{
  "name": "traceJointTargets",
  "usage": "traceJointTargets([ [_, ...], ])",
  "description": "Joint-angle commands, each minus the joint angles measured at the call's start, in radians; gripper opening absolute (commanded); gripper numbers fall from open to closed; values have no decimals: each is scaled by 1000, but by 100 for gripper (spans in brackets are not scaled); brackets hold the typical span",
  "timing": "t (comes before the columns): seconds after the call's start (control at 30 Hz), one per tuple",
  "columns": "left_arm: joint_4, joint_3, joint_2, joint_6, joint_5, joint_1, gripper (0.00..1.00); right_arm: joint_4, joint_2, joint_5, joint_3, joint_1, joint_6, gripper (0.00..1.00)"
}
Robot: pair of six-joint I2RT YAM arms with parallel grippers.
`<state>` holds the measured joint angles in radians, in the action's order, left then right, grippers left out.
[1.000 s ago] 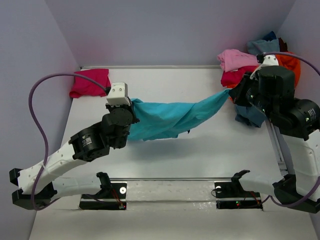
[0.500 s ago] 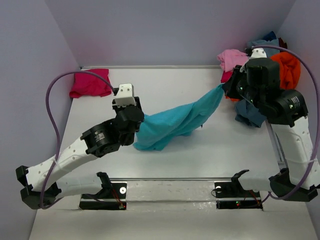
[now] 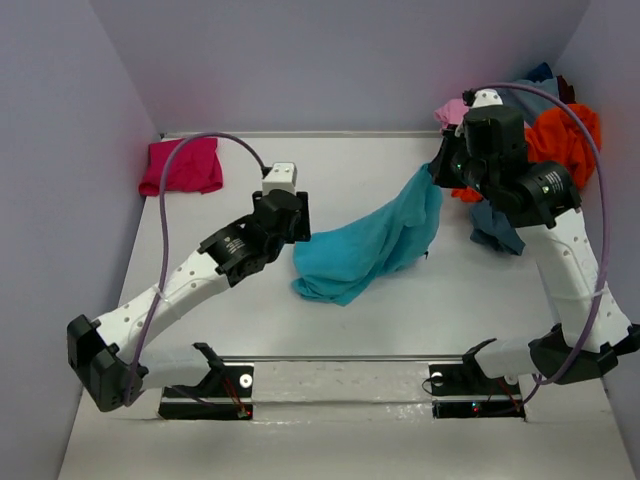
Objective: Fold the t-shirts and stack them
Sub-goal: Flatten the tshirt out
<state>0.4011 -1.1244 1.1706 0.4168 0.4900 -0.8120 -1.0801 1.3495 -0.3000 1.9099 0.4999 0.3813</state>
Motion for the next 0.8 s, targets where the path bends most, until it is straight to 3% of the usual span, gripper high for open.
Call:
traceJointTargets([
  [0.0,-38,63,38,-32,-223,-30,66,106,39,19,-21,8,-28,7],
  [0.2,39,152,-2,11,-300,-39,65,131,74,47,-41,8,-21,7],
  [0.4,80,287,-121,103,-355,-121,66,157,91,56,-78,8,-10,7],
  [0.5,96,264,-65,112,-355,-206,66,170,97,70,-106,8,-2,7],
  [0.77,94,196,116,88,-383,-246,67,184,89,76,-130,8,2,7],
])
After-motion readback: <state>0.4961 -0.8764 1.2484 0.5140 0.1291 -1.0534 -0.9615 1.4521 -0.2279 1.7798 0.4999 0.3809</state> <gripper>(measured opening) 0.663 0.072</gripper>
